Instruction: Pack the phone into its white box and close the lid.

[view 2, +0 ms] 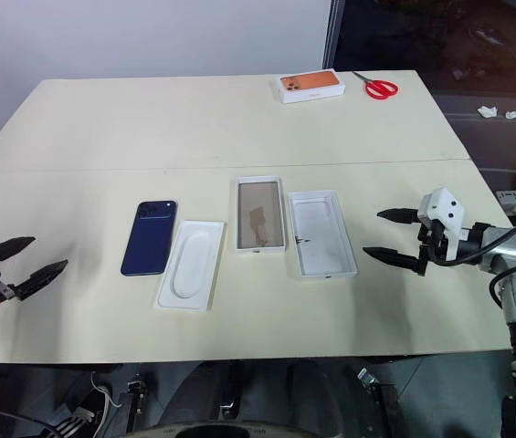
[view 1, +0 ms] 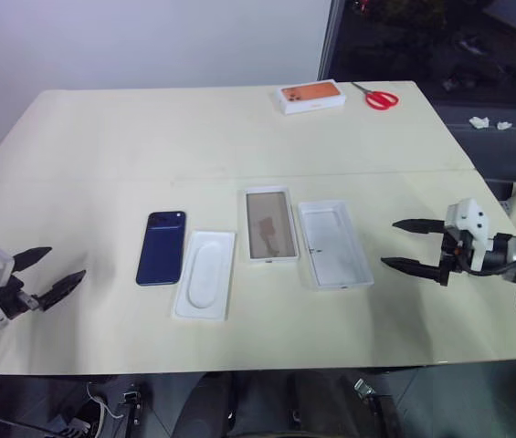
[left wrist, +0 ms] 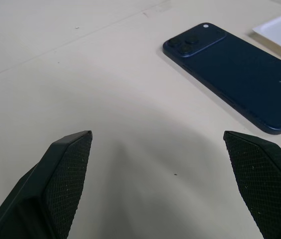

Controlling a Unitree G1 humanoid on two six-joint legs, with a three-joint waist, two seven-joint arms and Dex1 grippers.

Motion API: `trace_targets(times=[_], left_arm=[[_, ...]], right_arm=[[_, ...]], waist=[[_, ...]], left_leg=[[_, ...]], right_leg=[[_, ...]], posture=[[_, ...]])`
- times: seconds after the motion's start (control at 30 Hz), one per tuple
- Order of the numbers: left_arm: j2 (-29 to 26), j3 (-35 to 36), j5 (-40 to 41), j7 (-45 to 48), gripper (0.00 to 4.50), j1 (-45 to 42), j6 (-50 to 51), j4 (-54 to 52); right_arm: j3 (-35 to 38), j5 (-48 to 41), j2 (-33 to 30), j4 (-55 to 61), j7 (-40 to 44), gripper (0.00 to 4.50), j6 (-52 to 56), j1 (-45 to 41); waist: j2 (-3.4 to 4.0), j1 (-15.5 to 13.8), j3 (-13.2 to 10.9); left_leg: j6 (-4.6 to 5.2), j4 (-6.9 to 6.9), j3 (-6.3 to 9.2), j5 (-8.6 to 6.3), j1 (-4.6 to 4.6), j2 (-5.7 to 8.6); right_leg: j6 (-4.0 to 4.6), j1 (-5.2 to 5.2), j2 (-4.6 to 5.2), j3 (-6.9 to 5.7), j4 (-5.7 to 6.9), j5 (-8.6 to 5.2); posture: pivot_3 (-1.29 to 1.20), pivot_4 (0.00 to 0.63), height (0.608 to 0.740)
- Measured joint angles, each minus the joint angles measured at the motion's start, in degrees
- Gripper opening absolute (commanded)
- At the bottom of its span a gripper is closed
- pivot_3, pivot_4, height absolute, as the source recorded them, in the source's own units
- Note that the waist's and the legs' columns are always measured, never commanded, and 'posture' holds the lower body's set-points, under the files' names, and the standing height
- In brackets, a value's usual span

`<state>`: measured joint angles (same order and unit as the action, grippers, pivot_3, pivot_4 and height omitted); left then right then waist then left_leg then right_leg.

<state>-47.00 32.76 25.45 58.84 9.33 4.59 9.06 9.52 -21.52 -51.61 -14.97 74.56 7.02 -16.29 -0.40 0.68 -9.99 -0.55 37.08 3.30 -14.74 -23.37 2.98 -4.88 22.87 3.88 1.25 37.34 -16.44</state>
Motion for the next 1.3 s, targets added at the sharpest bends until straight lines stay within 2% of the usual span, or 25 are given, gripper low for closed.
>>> trace_targets(times=[0.73,1.2,1.3], left_arm=[[0.00,-0.46,0.22,-0.37,4.45,-0.77,1.49,-0.25],[0.02,-0.49,2.61,-0.32,4.45,-0.76,8.16,-3.52],[-0.31,-0.47,6.14,-0.30,4.45,-0.28,15.99,-7.13]], right_arm=[[-0.01,0.52,0.64,-0.51,0.02,4.45,-0.18,-0.20],[-0.01,0.54,0.76,-0.97,0.07,4.45,-0.66,-0.66],[-0.48,0.40,0.50,1.56,0.89,4.45,0.89,-0.69]], waist=[[0.00,0.01,0.00],[0.00,0.01,0.00],[0.00,0.03,-0.01]], left_leg=[[0.00,0.00,0.00,0.00,0.00,0.00],[0.00,0.00,0.00,0.00,0.00,0.00],[0.00,0.01,0.00,0.00,0.00,0.00]], right_leg=[[0.00,0.00,0.00,0.00,0.01,0.00],[0.00,0.00,0.00,0.00,0.01,0.00],[-0.01,0.01,0.00,0.00,0.03,0.00]], posture=[[0.00,0.150,0.740],[0.00,0.150,0.740],[0.00,0.150,0.740]])
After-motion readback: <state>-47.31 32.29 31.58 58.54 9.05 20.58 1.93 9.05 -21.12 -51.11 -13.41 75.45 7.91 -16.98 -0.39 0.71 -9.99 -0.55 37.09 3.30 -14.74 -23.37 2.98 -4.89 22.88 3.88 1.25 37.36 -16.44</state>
